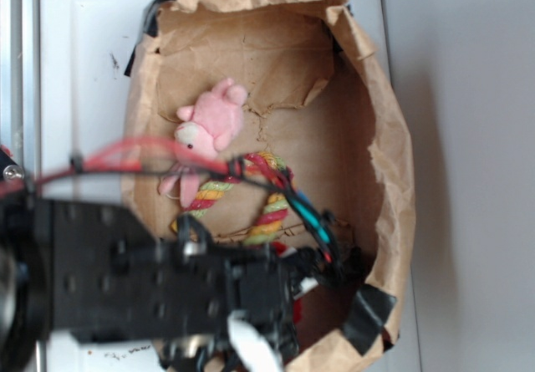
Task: Grab the red paper.
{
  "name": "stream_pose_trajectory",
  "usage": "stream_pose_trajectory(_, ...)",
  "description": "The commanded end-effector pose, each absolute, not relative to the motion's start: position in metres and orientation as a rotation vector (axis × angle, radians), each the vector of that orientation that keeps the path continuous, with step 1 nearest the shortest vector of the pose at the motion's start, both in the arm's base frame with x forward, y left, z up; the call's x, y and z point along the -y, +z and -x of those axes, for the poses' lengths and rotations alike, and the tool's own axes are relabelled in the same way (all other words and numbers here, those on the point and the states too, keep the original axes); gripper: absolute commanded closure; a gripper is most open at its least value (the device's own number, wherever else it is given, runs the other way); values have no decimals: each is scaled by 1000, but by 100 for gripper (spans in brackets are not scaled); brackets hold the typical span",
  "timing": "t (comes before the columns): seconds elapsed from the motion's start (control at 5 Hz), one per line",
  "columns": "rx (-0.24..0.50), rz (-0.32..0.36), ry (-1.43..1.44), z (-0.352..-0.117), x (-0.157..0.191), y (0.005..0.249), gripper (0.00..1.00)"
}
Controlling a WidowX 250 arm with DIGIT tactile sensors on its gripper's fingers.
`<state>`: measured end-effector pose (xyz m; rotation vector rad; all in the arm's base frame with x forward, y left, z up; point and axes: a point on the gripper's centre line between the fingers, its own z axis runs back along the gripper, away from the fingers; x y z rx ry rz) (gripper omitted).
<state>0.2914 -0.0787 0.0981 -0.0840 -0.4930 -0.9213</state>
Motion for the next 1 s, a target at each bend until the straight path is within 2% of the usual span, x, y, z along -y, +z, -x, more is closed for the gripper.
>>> stream_pose_trajectory(0.0, 585, -34, -705, -285, 56, 158, 100)
stream_pose_trajectory(0.2, 554, -75, -502, -272, 66, 173, 100)
stream_pose_trajectory(0.4, 505, -74, -385, -272, 57, 170, 100)
stream_pose_trajectory(0.6, 467, -61, -278, -267, 72, 189, 100)
stream_pose_trajectory(0.8, 457, -35, -202, -264, 75, 197, 100)
